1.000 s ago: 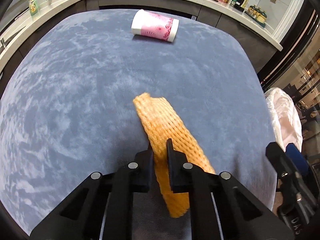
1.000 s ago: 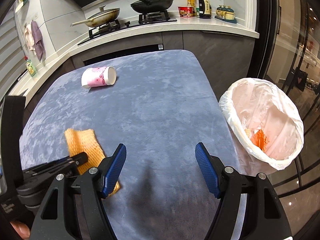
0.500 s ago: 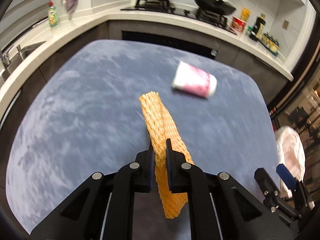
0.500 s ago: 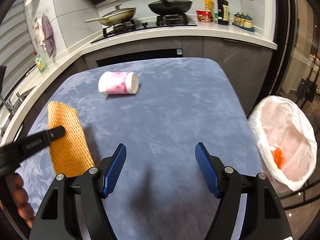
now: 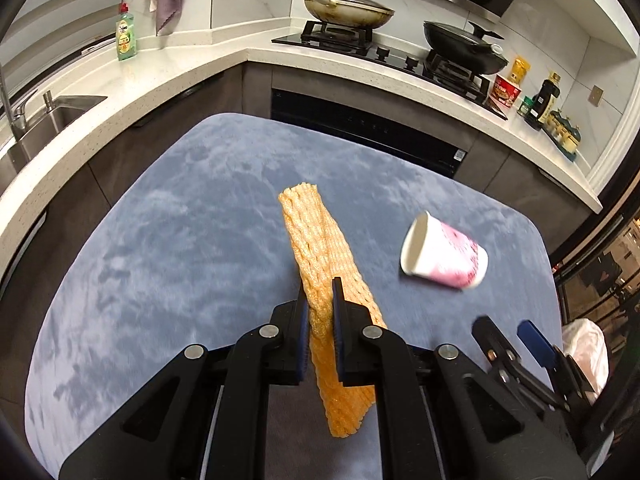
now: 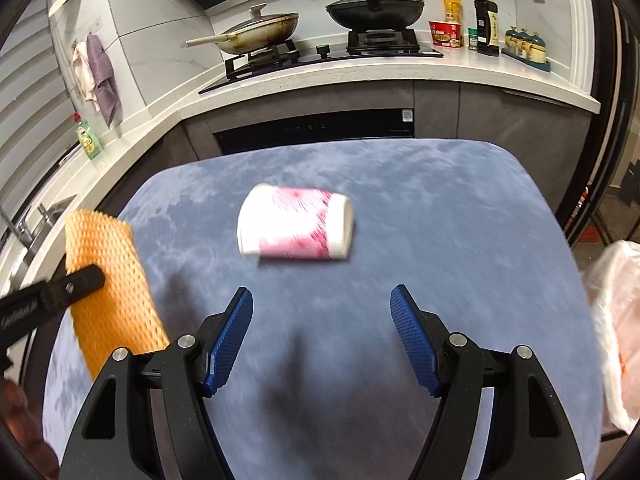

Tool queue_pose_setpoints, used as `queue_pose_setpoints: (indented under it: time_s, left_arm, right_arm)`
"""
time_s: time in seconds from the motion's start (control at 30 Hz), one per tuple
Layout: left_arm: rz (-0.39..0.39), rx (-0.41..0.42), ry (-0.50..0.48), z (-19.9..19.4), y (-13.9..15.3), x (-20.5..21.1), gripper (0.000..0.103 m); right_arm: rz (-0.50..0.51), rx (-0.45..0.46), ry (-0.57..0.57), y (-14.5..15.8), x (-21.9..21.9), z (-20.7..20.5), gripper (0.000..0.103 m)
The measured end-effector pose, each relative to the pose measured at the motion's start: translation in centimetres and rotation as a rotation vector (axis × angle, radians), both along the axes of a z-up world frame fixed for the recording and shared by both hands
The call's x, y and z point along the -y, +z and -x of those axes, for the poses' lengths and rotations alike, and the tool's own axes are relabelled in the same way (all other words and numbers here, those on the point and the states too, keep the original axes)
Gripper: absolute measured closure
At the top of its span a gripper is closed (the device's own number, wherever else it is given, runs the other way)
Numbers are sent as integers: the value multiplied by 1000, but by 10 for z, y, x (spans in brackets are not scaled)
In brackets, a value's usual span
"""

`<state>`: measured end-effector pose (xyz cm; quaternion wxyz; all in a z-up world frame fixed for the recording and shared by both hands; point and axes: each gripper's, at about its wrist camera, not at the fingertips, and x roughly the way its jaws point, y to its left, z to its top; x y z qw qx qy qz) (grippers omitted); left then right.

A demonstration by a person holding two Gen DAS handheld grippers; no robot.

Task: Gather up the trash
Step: 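Close the right tool around the pink paper cup while the left tool holds the foam net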

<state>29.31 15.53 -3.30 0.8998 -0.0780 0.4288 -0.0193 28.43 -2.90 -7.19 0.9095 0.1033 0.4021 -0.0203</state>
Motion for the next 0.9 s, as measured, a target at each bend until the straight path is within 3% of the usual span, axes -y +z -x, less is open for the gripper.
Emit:
queue_pose_setpoints:
  time_s: [0.33, 0.67, 0.73, 0.9]
  left_arm:
    - [16, 14, -12, -36, -3, -9, 94]
    - [40, 6, -22, -45, -12, -17, 94]
    - [42, 2, -23, -46, -13, -17, 94]
    - [48, 3, -27, -47, -15, -19, 94]
  right_arm:
    - [-18, -11, -32, -12, -19, -56, 34]
    - [-4, -24, -55, -19, -30, -70, 34]
    - [5, -24, -57, -20, -32, -71, 28]
    - [48, -17, -81, -21, -31, -77, 26]
